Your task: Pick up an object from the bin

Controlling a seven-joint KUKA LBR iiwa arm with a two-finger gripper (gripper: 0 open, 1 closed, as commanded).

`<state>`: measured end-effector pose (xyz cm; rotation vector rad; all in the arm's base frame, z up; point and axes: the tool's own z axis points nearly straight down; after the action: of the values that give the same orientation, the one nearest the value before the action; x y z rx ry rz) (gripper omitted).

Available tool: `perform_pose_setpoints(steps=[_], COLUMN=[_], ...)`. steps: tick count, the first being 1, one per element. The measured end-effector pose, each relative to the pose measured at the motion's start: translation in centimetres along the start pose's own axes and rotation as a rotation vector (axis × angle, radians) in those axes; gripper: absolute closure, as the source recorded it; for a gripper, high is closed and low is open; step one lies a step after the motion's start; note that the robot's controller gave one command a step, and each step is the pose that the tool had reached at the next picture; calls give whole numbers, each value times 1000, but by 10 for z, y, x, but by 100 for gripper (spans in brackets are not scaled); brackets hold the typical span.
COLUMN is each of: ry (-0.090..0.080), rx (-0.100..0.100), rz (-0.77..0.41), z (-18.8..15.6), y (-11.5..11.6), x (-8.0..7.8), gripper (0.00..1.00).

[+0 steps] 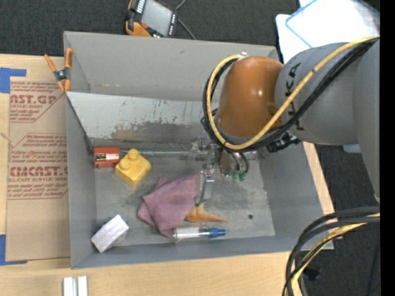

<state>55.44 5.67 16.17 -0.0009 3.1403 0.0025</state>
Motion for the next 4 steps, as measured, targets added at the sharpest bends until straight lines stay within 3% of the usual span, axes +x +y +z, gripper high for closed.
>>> perform_pose_setpoints(steps=[1, 2, 3, 4], ry=[4, -15, -12, -22], rx=[-1, 1, -2, -3], rz=[-160, -150, -190, -162], z=[91, 89, 89, 87], y=[14, 21, 5, 19], x=[-20, -13, 17, -7], gripper=[0, 0, 0, 0])
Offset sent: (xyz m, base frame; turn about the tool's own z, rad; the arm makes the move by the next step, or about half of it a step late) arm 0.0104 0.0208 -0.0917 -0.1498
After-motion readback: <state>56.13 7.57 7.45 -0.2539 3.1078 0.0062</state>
